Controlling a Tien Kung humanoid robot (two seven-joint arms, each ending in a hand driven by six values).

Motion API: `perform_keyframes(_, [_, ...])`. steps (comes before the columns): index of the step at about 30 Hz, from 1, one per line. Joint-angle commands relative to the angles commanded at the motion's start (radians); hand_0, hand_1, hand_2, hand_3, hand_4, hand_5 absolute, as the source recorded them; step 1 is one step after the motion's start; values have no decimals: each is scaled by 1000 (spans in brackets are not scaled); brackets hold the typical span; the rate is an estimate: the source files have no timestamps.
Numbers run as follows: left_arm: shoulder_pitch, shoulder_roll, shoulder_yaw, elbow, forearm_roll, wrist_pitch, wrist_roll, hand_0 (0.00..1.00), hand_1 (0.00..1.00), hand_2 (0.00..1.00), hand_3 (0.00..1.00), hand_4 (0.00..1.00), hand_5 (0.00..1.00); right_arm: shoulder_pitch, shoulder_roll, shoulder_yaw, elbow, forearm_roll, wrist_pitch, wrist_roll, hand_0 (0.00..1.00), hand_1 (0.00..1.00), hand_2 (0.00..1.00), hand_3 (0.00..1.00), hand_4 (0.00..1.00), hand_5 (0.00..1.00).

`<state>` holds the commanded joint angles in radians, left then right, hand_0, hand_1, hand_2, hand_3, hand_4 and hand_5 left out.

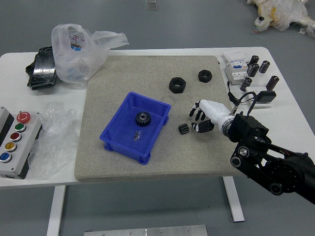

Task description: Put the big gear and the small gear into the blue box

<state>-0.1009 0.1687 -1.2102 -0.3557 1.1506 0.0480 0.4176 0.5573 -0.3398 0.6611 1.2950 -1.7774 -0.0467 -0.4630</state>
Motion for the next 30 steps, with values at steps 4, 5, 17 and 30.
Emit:
perform_keyframes(4, [1, -1, -3, 0, 4, -1, 2, 694, 621, 572, 664, 635, 379, -3, -4, 4, 14, -13, 13, -5, 246, 498, 463, 587, 660, 2])
perform_keyframes(5, [1, -1, -5, -1, 6, -2, 3, 694, 621, 572, 664, 635, 379, -3, -6, 9, 25, -23, 21, -8, 246, 498, 463, 587, 660, 2])
perform_keyframes(17, [1, -2, -12, -3, 13, -2, 9, 695, 621, 572, 664, 637, 380, 22, -4, -35, 84, -37, 67, -25, 265, 572, 769, 781, 608, 72])
perform_keyframes(30, [2, -1, -13, -3, 13, -2, 9, 695, 621, 572, 665, 637, 380, 34, -6, -68, 77, -29, 82, -31, 265, 573, 758, 771, 626, 80])
